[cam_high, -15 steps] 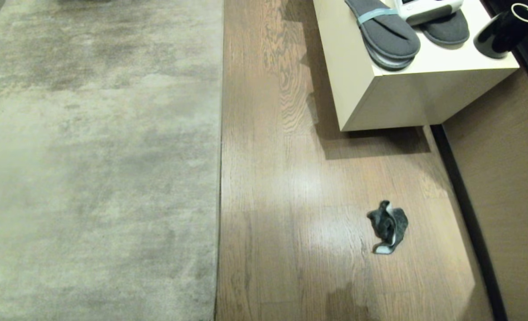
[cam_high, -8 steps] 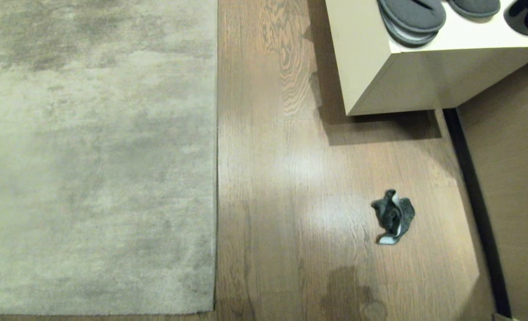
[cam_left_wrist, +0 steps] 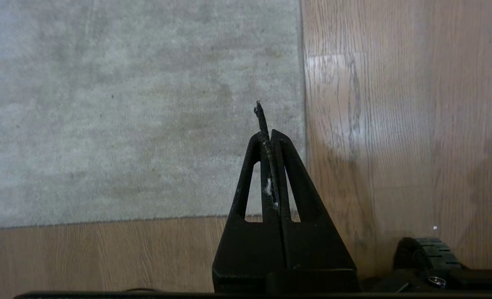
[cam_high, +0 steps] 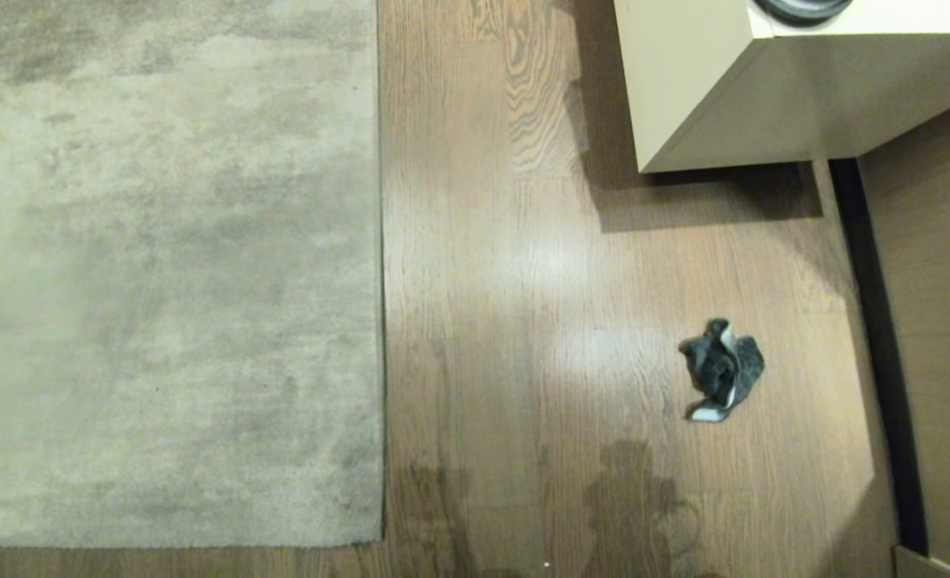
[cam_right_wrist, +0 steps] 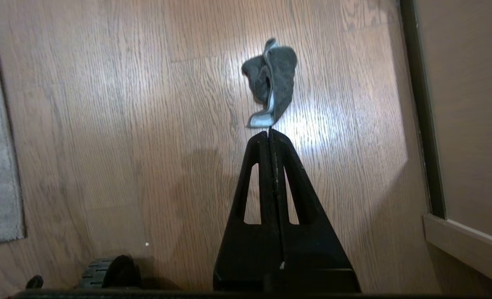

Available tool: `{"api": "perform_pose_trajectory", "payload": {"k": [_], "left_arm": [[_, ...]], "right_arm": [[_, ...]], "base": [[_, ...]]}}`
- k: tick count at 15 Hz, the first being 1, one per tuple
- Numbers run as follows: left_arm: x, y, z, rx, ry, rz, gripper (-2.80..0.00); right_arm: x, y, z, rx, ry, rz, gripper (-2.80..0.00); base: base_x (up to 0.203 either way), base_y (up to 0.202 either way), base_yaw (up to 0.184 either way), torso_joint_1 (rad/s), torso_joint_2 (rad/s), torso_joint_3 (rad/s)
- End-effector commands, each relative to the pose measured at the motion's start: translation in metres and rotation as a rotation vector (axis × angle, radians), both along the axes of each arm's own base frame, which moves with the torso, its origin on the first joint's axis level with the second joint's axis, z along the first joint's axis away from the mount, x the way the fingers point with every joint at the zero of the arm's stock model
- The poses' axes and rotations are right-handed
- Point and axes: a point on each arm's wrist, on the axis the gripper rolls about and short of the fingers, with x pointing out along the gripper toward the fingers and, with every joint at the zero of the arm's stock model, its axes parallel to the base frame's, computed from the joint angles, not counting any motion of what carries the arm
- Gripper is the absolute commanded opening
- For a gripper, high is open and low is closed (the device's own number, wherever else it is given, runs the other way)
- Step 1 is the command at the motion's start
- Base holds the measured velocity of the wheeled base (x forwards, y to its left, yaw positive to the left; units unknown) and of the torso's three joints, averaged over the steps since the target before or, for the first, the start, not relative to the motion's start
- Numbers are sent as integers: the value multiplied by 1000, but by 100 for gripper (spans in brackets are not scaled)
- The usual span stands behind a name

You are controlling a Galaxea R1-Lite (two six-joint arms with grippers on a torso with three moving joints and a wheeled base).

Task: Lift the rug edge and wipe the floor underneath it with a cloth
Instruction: Pick up the rag

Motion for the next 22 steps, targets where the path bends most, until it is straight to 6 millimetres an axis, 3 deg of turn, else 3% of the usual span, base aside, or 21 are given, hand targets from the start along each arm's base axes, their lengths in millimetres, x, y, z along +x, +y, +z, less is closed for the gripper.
{"api": "perform_pose_trajectory", "payload": {"k": [1, 22], "left_arm": [[0, 0, 0, 0, 0, 0, -280], [0, 0, 0, 0, 4, -3, -280]], "right_arm": [[0, 0, 0, 0, 2, 0, -280], [0, 0, 0, 0, 2, 0, -280]], "base": [[0, 0, 0, 2, 2, -203], [0, 0, 0, 2, 1, -198]]}}
